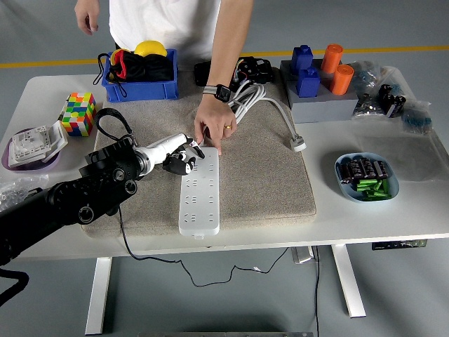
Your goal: Pull the plug out,throw it away,press the button
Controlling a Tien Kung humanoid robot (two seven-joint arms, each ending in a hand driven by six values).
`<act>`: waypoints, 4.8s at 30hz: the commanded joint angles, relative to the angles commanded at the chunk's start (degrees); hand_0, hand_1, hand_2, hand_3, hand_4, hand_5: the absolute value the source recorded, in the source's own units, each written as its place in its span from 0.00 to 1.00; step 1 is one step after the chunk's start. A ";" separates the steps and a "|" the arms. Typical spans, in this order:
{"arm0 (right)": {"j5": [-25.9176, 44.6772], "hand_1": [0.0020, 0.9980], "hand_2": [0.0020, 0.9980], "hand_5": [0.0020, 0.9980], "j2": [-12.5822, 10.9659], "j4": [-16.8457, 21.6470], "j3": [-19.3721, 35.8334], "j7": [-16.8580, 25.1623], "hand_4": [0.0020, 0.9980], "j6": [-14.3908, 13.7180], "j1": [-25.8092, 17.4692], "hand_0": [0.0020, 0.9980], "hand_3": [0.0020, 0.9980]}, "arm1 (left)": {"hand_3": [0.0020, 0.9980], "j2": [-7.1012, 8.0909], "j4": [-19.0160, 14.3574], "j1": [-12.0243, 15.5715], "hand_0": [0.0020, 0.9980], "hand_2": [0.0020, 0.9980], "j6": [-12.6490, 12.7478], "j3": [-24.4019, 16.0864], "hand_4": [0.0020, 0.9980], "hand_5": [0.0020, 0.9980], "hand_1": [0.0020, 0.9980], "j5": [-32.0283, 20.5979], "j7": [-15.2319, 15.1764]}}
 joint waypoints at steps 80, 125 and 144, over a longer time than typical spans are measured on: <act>-0.67 0.66 0.64 0.49 0.44 0.00 1.20 -0.03 0.66 0.13 -0.18 0.74 0.62 | 0.86 5.53 -19.99 26.93 0.89 0.85 4.02 -60.16 0.79 0.59 0.92 18.71 -8.04; -0.54 0.66 0.64 0.48 0.62 0.00 1.55 0.09 0.66 0.17 -0.20 0.74 0.62 | 0.85 5.28 -21.05 26.96 0.88 0.80 4.22 -61.51 0.78 0.57 0.88 17.37 -9.41; -0.54 0.66 0.64 0.48 0.49 0.00 1.32 0.30 0.66 -0.13 -0.03 0.74 0.61 | 0.85 5.41 -21.48 26.85 0.88 0.79 4.33 -62.13 0.78 0.57 0.87 16.81 -9.95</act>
